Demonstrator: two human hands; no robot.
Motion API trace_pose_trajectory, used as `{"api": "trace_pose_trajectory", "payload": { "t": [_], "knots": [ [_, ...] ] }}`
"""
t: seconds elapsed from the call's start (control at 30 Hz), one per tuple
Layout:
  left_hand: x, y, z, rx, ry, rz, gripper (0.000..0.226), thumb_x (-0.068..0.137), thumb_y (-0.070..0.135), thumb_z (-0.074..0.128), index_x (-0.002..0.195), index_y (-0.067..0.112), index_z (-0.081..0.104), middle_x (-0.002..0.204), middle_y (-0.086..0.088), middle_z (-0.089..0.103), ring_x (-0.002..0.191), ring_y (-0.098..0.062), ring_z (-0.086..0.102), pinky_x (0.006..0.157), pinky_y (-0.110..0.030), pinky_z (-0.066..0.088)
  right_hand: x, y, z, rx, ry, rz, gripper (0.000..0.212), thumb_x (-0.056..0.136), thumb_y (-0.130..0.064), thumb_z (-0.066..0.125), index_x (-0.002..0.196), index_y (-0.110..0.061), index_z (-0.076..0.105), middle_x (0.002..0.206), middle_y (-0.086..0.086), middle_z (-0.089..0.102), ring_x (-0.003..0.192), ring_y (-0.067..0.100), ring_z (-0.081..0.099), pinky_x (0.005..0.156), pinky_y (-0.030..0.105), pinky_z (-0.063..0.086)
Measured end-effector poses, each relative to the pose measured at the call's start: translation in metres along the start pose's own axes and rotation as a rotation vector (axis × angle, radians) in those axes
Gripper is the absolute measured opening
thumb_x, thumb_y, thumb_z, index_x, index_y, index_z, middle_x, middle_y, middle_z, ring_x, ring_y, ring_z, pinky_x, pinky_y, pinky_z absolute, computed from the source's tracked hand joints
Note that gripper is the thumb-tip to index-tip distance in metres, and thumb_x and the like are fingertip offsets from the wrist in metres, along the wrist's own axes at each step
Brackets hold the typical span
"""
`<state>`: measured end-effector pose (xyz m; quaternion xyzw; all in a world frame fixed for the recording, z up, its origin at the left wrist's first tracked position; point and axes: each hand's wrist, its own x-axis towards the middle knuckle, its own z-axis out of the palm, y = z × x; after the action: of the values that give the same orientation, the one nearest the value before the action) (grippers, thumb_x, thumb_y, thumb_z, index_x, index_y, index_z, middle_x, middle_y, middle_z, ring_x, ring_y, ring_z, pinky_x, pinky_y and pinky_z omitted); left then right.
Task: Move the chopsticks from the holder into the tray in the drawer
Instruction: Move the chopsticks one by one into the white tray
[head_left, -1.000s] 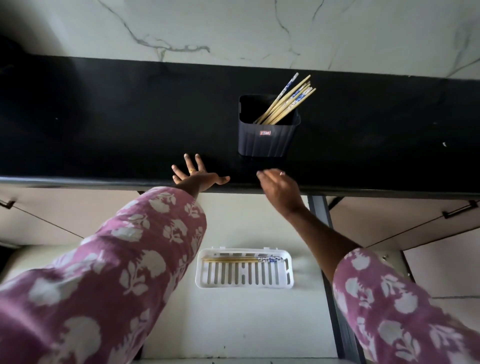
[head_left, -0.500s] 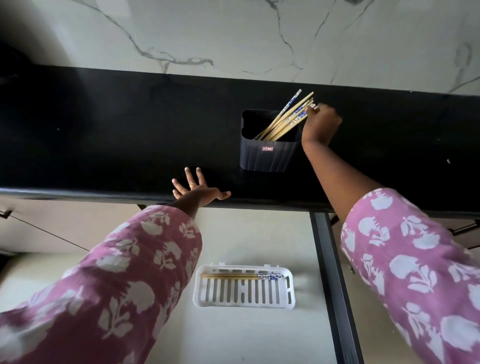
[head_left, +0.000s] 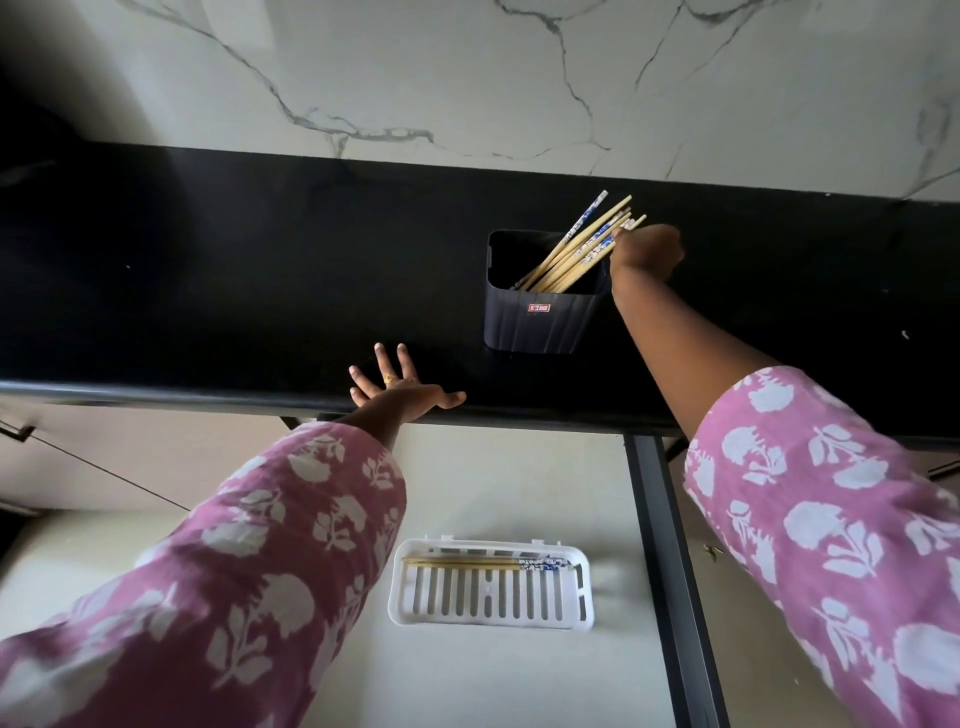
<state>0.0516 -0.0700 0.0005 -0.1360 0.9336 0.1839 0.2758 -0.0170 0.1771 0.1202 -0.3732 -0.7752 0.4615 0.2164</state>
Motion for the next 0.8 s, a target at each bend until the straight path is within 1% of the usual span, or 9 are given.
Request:
{"api": "trace_pose_trajectory", "payload": {
  "t": [0.13,0.27,0.4,0.43,0.5,0.57,0.63,0.7,0.8],
  "knots": [
    [0.000,-0.001,0.000,-0.011,0.009,0.009,0.117,0.067,0.079,0.054,0.148,0.030,-0.015,0.155,0.003,-0.026,0.138,-0.045,-0.023,0.114,-0.053,-0.005,-0.005,-0.009,-0.011,0.025,-0.010,-0.125,0.022,0.086,-0.018,0.063,0.096,0.000,0.071,0.095,0.020,0.074,0.090,0.027,0.071,0.082,0.033,0.055],
    [-0.002,-0.005,-0.002,-0.049,-0.004,0.015,0.111,0.069,0.081,0.048,0.149,0.029,-0.010,0.157,0.003,-0.019,0.140,-0.044,-0.021,0.114,-0.052,-0.004,-0.013,-0.028,-0.032,0.054,0.000,-0.275,0.024,0.086,-0.020,0.064,0.087,0.003,0.072,0.088,0.022,0.074,0.083,0.029,0.071,0.081,0.036,0.055],
    [-0.006,0.000,-0.016,-0.219,-0.021,-0.010,0.092,0.083,0.073,0.037,0.151,0.022,0.000,0.159,-0.003,-0.008,0.142,-0.042,-0.016,0.115,-0.051,-0.005,-0.025,-0.049,-0.059,0.043,0.063,-0.457,0.024,0.086,-0.022,0.062,0.083,0.000,0.073,0.083,0.016,0.075,0.078,0.026,0.069,0.071,0.026,0.049],
    [-0.008,0.006,-0.022,-0.309,0.009,-0.027,0.089,0.086,0.067,0.039,0.151,0.019,0.002,0.159,-0.006,-0.005,0.143,-0.040,-0.011,0.116,-0.051,-0.002,-0.028,-0.054,-0.065,0.048,0.066,-0.497,0.024,0.087,-0.022,0.062,0.083,0.000,0.073,0.083,0.016,0.075,0.079,0.026,0.068,0.071,0.026,0.049],
    [-0.016,0.018,-0.037,-0.460,0.162,-0.019,0.081,0.089,0.055,0.047,0.150,0.015,0.013,0.158,-0.011,0.008,0.145,-0.036,0.007,0.117,-0.048,0.011,-0.033,-0.065,-0.075,0.066,0.054,-0.552,0.024,0.087,-0.021,0.063,0.086,0.000,0.073,0.084,0.017,0.075,0.081,0.029,0.068,0.075,0.031,0.052],
    [-0.029,0.035,-0.054,-0.453,0.355,0.146,0.069,0.091,0.043,0.051,0.147,0.012,0.026,0.155,-0.012,0.020,0.143,-0.031,0.019,0.116,-0.043,0.018,-0.039,-0.073,-0.084,0.082,0.032,-0.593,0.024,0.086,-0.019,0.064,0.085,0.003,0.073,0.082,0.020,0.074,0.080,0.032,0.068,0.077,0.037,0.054],
    [-0.047,0.057,-0.071,-0.477,0.469,0.406,0.058,0.092,0.031,0.055,0.143,0.011,0.036,0.154,-0.011,0.027,0.142,-0.026,0.023,0.116,-0.036,0.019,-0.046,-0.080,-0.090,0.093,-0.015,-0.633,0.025,0.085,-0.018,0.065,0.083,0.006,0.071,0.079,0.023,0.072,0.078,0.036,0.067,0.078,0.044,0.055],
    [-0.066,0.080,-0.084,-0.569,0.492,0.617,0.051,0.090,0.022,0.059,0.138,0.010,0.046,0.149,-0.008,0.038,0.138,-0.021,0.034,0.112,-0.028,0.026,-0.054,-0.085,-0.095,0.092,-0.064,-0.681,0.028,0.084,-0.017,0.066,0.081,0.011,0.068,0.078,0.027,0.071,0.078,0.041,0.066,0.079,0.048,0.054],
    [-0.100,0.106,-0.101,-0.695,0.443,0.804,0.050,0.087,0.020,0.065,0.133,0.010,0.052,0.132,-0.009,0.058,0.120,-0.017,0.056,0.103,-0.023,0.039,-0.072,-0.091,-0.103,0.092,-0.112,-0.756,0.027,0.083,-0.016,0.068,0.081,0.011,0.069,0.076,0.027,0.071,0.076,0.041,0.067,0.079,0.046,0.054]
  ]
}}
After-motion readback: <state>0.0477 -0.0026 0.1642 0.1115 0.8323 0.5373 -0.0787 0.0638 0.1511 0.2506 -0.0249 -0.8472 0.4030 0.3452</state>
